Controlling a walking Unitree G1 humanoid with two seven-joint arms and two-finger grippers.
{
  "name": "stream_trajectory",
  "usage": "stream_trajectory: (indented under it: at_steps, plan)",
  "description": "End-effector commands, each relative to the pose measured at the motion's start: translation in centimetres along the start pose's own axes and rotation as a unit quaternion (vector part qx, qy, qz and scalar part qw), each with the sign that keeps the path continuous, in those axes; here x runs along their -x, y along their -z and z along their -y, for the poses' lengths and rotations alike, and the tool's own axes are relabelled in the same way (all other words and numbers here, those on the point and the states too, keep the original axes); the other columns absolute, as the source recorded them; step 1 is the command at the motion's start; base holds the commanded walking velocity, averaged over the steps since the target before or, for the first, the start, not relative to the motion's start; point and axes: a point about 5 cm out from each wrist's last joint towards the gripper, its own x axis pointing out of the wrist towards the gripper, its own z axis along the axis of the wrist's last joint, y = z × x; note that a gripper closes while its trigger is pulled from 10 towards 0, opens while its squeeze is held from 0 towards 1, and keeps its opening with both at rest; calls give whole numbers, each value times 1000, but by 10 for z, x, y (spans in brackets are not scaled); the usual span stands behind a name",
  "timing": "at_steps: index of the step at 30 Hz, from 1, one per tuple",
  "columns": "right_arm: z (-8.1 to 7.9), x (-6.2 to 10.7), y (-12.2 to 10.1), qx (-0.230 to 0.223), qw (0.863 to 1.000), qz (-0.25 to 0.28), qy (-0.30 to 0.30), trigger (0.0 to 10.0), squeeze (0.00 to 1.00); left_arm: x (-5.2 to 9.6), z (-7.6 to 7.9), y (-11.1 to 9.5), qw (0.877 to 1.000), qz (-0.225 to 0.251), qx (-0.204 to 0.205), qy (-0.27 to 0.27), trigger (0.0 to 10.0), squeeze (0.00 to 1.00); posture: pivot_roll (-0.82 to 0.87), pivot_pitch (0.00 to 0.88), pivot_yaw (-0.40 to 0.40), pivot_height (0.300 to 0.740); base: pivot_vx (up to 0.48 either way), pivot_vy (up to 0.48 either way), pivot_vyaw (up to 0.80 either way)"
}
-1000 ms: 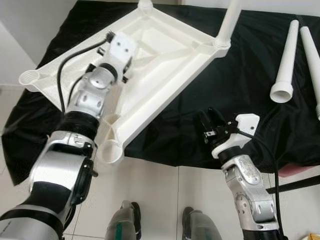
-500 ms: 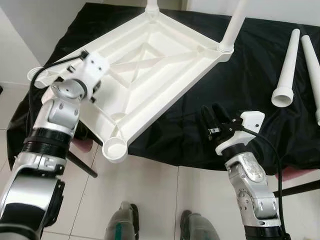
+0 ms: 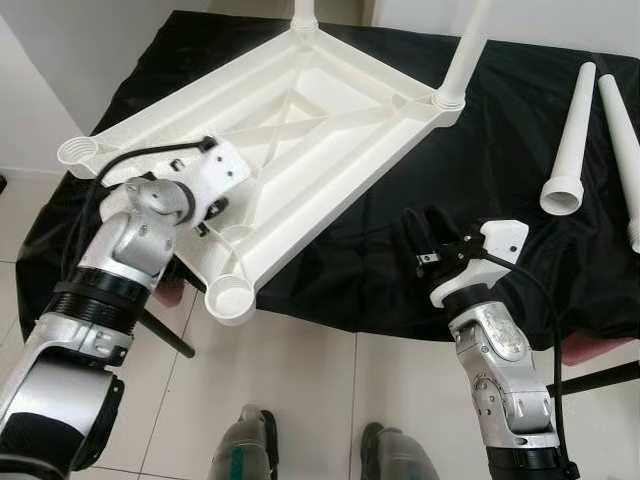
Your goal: Building children table
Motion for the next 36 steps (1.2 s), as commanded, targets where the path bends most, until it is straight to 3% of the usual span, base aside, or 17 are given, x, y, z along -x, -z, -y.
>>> stream_trajectory:
  at_steps: [1, 5, 10, 15, 24, 36]
  plan:
    - [2, 2, 1, 0, 1000, 1, 6, 10000, 0, -1, 11, -4, 999, 3, -22, 26, 10000, 0, 20, 131, 45, 740, 0, 0, 0]
    - [4, 5, 0, 4, 1000, 2, 14, 10000, 0, -4, 19, -15, 998, 21, -27, 47, 10000, 0, 6, 135, 56, 740, 0, 0, 0]
    - [4, 5, 0, 4, 1000, 2, 14, 10000, 0, -4, 19, -15, 998, 21, -27, 47, 10000, 0, 6, 135, 56, 740, 0, 0, 0]
    - [5, 6, -1, 5, 1000, 6, 24, 10000, 0, -11, 33, -43, 995, 71, -27, 71, 10000, 0, -9, 131, 65, 740, 0, 0, 0]
    - [5, 4, 0, 2, 1000, 7, 27, 10000, 0, -16, 44, -72, 990, 116, -16, 77, 10000, 0, -13, 120, 65, 740, 0, 0, 0]
    - [2, 0, 0, -3, 1000, 12, 27, 10000, 0, -22, 62, -93, 985, 147, -10, 90, 10000, 0, -11, 97, 61, 740, 0, 0, 0]
